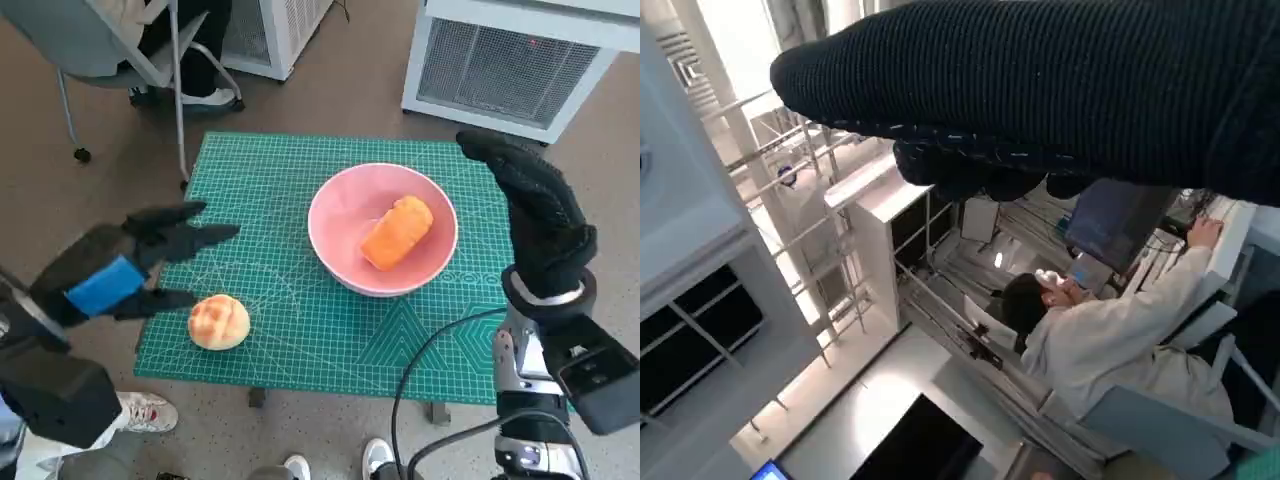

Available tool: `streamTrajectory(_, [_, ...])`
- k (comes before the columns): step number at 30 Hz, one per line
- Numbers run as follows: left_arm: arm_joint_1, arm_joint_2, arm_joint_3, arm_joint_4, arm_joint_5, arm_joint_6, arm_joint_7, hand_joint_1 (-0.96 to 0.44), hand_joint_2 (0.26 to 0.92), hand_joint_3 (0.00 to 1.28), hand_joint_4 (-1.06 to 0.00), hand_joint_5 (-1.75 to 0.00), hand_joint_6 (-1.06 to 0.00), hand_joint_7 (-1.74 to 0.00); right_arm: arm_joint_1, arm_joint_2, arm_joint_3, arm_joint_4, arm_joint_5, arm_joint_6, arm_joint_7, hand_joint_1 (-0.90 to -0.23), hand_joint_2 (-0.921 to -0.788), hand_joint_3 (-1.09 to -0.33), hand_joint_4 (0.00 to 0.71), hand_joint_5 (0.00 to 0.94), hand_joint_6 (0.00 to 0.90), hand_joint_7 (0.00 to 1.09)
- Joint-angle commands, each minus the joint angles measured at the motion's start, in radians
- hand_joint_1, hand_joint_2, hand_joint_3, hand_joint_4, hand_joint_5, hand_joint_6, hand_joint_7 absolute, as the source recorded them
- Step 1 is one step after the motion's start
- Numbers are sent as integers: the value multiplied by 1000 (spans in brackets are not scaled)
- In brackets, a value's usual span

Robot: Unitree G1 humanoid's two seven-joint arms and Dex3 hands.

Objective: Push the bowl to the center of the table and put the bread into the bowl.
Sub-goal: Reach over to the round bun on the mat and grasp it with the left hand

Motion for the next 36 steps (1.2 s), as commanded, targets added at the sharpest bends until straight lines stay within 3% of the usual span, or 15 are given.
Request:
streamTrajectory(1, [34,6,-8,30,8,-31,11,-203,885,0,-378,0,-517,-26,-1,1,-1,22,19,10,20,-608,-921,-733,257,0,-1,629])
streamTrajectory(11, [67,-28,-90,96,68,-47,54,-195,876,0,-366,0,-504,-7,-2,1,1,27,22,9,33,-589,-921,-737,257,0,-1,629])
streamTrajectory(22, [22,-40,-195,190,125,-19,49,-186,881,2,-387,-8,-478,0,-3,-8,1,22,23,22,42,-576,-921,-739,258,0,-1,629])
streamTrajectory(36, [-20,-40,-320,241,203,134,-28,-212,896,10,-404,-7,-483,-11,-7,-18,-3,10,32,50,53,-589,-921,-739,256,0,-1,628])
